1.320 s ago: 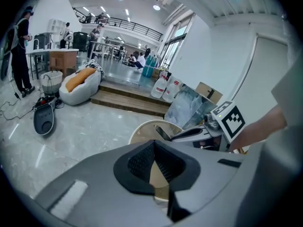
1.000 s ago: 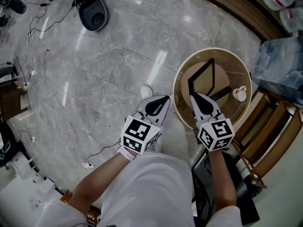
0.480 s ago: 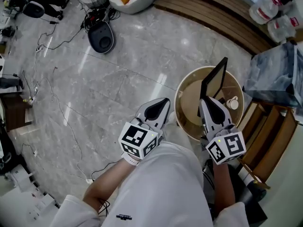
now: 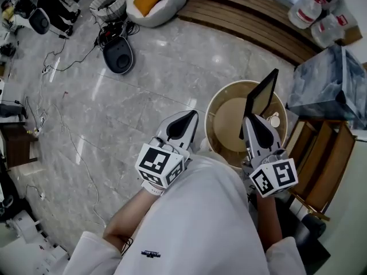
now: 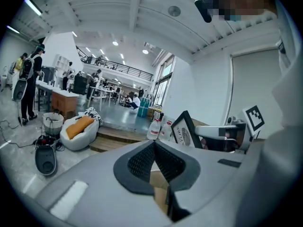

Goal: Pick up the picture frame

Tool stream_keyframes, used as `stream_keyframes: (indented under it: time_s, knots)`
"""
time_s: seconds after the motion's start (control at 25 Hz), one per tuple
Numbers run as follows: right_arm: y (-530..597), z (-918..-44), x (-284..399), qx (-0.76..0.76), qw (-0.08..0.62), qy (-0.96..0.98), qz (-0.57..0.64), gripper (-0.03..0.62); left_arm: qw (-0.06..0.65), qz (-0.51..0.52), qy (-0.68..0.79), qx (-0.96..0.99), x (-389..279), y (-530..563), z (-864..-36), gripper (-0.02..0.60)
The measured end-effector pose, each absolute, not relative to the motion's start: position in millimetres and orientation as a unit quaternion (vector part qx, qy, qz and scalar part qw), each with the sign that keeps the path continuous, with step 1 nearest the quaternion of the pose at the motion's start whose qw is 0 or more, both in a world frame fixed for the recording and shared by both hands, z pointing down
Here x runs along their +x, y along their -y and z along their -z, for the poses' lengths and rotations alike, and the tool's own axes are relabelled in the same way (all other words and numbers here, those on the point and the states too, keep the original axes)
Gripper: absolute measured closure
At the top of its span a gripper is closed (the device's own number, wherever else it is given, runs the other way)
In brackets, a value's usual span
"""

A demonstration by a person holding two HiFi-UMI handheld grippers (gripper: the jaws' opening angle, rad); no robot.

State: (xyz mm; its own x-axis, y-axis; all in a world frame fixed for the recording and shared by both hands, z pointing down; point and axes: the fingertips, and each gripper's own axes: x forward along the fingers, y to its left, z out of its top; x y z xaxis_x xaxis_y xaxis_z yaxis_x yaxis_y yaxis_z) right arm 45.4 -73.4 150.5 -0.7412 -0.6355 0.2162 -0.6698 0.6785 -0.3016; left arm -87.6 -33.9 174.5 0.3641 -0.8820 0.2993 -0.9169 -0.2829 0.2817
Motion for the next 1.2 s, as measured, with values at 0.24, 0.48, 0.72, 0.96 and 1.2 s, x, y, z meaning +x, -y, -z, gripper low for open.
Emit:
stream_keyframes:
  time_s: [0.24, 0.48, 0.72, 0.96, 1.2]
  knots:
    - [63, -153, 58, 0.361, 0.043, 0.914, -0.182, 0.557, 0.196, -0.044, 0.558, 0.805, -78, 28, -167, 0.578]
    - [60, -153, 62, 0.361, 0.044, 0.914, -0.181, 0.557, 0.189, -0.046, 0.555, 0.809, -69, 28, -165, 0.578]
    - [60, -152, 66, 0.360, 0.038, 0.915, -0.179, 0.557, 0.187, -0.048, 0.556, 0.808, -66, 27, -165, 0.578]
    - [61, -154, 66, 0.360, 0.039, 0.914, -0.182, 0.557, 0.189, -0.050, 0.557, 0.807, -66, 26, -168, 0.578]
    - [61, -155, 67, 0.363, 0.039, 0.913, -0.181, 0.557, 0.190, -0.053, 0.555, 0.808, -66, 27, -168, 0.578]
